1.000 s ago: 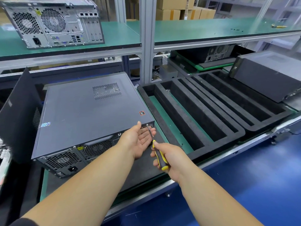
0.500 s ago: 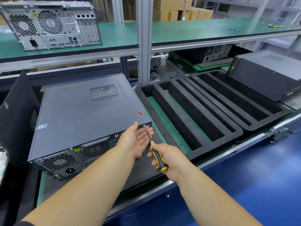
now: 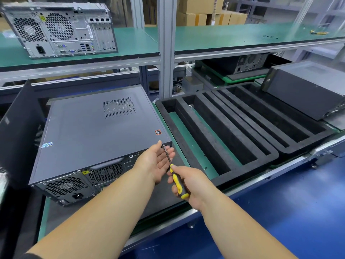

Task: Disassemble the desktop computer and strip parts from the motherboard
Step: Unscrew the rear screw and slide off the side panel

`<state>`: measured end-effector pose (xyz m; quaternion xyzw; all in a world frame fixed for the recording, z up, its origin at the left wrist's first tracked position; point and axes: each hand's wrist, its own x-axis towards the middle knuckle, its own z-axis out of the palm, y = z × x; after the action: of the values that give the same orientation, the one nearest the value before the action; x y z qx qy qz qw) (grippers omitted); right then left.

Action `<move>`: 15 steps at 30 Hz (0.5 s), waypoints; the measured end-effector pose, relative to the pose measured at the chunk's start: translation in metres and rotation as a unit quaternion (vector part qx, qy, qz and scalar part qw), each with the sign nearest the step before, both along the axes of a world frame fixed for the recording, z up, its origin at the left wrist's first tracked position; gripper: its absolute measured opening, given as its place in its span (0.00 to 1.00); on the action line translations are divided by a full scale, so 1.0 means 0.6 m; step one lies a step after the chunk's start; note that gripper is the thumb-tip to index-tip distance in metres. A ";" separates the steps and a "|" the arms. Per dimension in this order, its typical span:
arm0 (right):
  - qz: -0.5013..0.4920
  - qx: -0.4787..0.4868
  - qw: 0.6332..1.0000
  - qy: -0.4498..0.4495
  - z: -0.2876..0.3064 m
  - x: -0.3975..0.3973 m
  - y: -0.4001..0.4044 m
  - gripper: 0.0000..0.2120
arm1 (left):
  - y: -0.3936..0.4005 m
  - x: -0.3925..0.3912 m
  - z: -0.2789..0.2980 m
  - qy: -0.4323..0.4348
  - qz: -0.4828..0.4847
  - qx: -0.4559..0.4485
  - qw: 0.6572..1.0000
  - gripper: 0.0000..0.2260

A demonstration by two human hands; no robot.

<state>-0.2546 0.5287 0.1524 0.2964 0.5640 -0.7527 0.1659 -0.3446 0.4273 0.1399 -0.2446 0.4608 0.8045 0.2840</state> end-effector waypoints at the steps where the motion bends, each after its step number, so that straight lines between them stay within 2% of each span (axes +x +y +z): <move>1: 0.008 0.018 1.000 0.008 0.000 0.000 0.000 0.11 | 0.002 -0.001 -0.001 0.003 0.001 -0.004 1.000 0.15; 8: 0.046 0.079 0.996 0.009 -0.003 -0.005 0.006 0.09 | 0.009 0.000 -0.004 0.010 0.025 -0.012 1.000 0.13; 13: -0.005 -0.038 0.999 -0.030 0.004 -0.005 0.007 0.12 | 0.010 0.002 -0.001 0.010 0.027 -0.022 0.999 0.12; 15: -0.007 -0.049 0.998 -0.028 0.006 -0.005 0.010 0.14 | 0.011 0.004 -0.001 0.012 0.033 -0.026 0.999 0.12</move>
<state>-0.2579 0.5348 0.1559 0.3129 0.5191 -0.7722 0.1905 -0.3425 0.4338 0.1393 -0.2576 0.4768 0.8037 0.2455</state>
